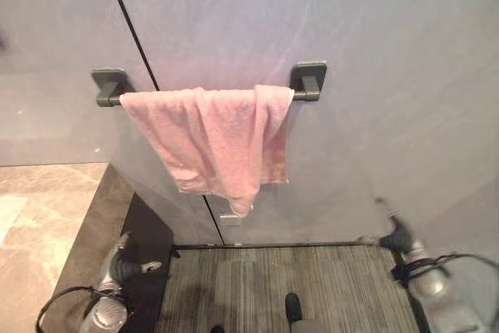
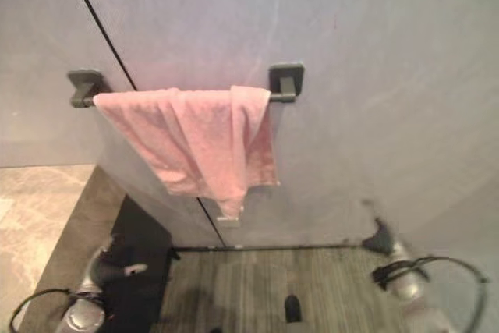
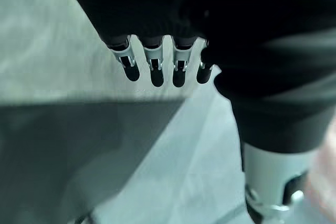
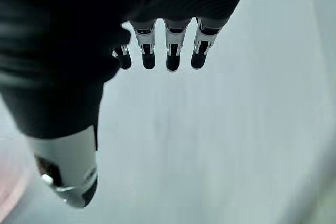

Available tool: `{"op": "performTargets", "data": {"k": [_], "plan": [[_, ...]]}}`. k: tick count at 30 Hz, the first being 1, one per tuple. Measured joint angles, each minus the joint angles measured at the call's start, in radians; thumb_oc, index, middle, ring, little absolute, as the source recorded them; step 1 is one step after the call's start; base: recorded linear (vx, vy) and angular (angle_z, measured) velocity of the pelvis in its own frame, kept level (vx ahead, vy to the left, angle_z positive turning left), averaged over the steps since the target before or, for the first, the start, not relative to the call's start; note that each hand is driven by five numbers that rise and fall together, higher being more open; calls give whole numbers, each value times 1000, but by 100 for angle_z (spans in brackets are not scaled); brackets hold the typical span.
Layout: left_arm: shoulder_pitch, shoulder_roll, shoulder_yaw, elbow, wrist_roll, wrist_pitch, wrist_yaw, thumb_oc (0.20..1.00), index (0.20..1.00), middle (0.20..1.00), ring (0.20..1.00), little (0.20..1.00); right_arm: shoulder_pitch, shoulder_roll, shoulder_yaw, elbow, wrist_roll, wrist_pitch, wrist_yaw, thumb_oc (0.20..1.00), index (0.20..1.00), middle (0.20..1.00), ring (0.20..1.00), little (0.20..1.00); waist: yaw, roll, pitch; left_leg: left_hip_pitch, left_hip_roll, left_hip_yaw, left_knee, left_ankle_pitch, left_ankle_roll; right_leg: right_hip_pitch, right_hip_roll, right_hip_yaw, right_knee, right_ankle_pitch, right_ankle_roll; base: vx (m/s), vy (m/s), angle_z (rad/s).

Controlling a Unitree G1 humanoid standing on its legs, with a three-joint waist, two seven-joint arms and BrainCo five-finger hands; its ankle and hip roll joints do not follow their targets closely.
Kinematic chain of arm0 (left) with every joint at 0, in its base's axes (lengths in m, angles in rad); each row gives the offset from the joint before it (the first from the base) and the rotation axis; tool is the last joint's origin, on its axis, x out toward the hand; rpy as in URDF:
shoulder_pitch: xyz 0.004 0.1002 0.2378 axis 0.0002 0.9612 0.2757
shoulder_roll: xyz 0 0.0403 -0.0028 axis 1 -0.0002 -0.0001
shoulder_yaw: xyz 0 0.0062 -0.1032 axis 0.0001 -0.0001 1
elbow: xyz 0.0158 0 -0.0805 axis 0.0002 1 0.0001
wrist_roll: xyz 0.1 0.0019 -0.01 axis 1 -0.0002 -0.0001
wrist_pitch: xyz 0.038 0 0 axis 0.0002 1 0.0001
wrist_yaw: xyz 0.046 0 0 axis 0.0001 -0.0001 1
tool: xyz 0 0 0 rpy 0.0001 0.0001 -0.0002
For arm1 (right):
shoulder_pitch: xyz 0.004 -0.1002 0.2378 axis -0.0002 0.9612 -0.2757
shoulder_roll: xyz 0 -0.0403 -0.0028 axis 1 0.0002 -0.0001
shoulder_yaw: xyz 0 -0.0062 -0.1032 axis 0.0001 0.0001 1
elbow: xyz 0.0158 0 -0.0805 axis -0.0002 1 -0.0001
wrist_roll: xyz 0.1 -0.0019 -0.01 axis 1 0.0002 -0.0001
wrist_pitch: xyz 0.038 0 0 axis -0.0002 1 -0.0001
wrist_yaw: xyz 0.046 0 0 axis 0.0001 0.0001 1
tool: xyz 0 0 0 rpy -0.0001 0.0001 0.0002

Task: Put brush and paste in cup on sink, flatten towel.

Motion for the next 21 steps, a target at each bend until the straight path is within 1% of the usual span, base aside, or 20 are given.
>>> {"op": "performTargets", "data": {"k": [1,2,4,5,7,8,10,11,12,13,15,17,18,19,20,21], "plan": [[26,-6,50,-78,10,-5,32,1000,1000,1000,1000,1000,23,49,-108,-58,-2,-9,-37,1000,1000,1000,1000,1000,0,-5,2,-2,-1,2,2,0,0,-4,-1,1,0,0,1,0,0,0],[41,-6,73,-114,22,-13,48,1000,1000,1000,1000,1000,45,52,-129,-100,-15,-12,-50,1000,1000,1000,1000,1000,1,-4,5,-1,-2,3,0,-1,1,-4,-2,1,0,0,1,61,9,-2],[57,14,120,-192,39,-42,83,1000,1000,1000,1000,1000,69,20,-132,-174,-87,-32,-72,1000,1000,1000,1000,1000,-1,-3,5,0,-3,6,0,-3,4,-3,-4,2,0,-1,3,0,0,0],[52,23,139,-229,53,-46,93,1000,1000,1000,1000,1000,68,20,-142,-202,-102,-43,-85,1000,1000,1000,1000,1000,-1,-5,6,-1,-3,5,0,-3,4,-4,-3,2,0,-1,3,0,0,0],[45,43,177,-282,77,-80,123,1000,1000,1000,1000,1000,59,20,-164,-259,-113,-74,-109,1000,1000,1000,1000,1000,-1,-6,7,-1,-3,5,0,-3,4,-5,-3,2,0,-1,3,0,0,0],[35,66,191,-312,100,-84,131,1000,1000,1000,1000,1000,52,4,-169,-293,-128,-85,-108,1000,1000,1000,1000,1000,0,-5,7,-1,-3,6,1,-3,4,-4,-3,3,0,-1,3,0,0,0],[36,171,213,-380,158,-100,143,1000,1000,1000,1000,1000,36,-87,-169,-366,-130,-120,-107,1000,1000,1000,1000,1000,1,-5,7,-1,-3,7,0,-3,4,-4,-3,4,0,0,4,17,2,-1],[7,247,251,-418,208,-133,170,1000,1000,1000,1000,1000,-30,-163,-170,-408,-131,-161,-108,1000,1000,1000,1000,1000,1,-7,5,0,-3,7,0,-4,4,1,-4,4,0,-1,4,0,0,0],[-12,264,256,-422,224,-139,183,1000,1000,1000,1000,1000,-57,-181,-169,-419,-130,-172,-109,1000,1000,1000,1000,1000,4,-6,3,-1,-3,6,0,-4,4,1,-4,4,0,-1,5,0,0,0],[-58,276,268,-444,260,-155,223,1000,1000,1000,1000,1000,-158,-189,-141,-460,-126,-203,-124,1000,1000,1000,1000,1000,4,-8,-4,1,-3,6,3,-4,4,-2,-4,4,0,0,5,0,0,0],[-67,265,265,-462,266,-158,237,1000,1000,1000,1000,1000,-206,-191,-92,-484,-122,-222,-127,1000,1000,1000,1000,1000,6,-8,-8,2,-4,6,5,-3,3,-1,-3,4,1,2,8,0,0,0],[-82,272,258,-486,275,-179,241,1000,1000,1000,1000,1000,-280,-210,-4,-505,-117,-244,-124,1000,1000,1000,1000,1000,5,-10,-10,2,-4,9,5,0,-2,-2,-3,5,3,5,4,-4,1,-2],[-109,327,219,-513,298,-193,243,1000,1000,1000,1000,1000,-380,-272,110,-513,-104,-257,-121,1000,1000,1000,1000,1000,10,-11,-11,5,-5,14,5,1,-2,0,-5,6,4,7,5,-7,5,-3],[-130,376,191,-532,314,-208,242,1000,1000,1000,1000,1000,-435,-301,163,-511,-104,-267,-116,1000,1000,1000,1000,1000,13,-14,-13,4,-6,17,5,1,-2,-1,-5,7,8,7,6,0,0,0],[-137,398,190,-554,322,-230,241,1000,1000,1000,1000,1000,-475,-304,189,-509,-102,-275,-107,1000,1000,1000,1000,1000,18,-14,-13,6,-6,18,5,1,-2,0,-5,8,8,7,6,-3,-1,-3],[-148,423,180,-567,334,-236,239,1000,1000,1000,1000,1000,-518,-310,223,-505,-96,-274,-104,1000,1000,1000,1000,1000,22,-14,-13,8,-6,20,5,1,-2,1,-5,10,8,7,6,-10,-7,-6]]}}
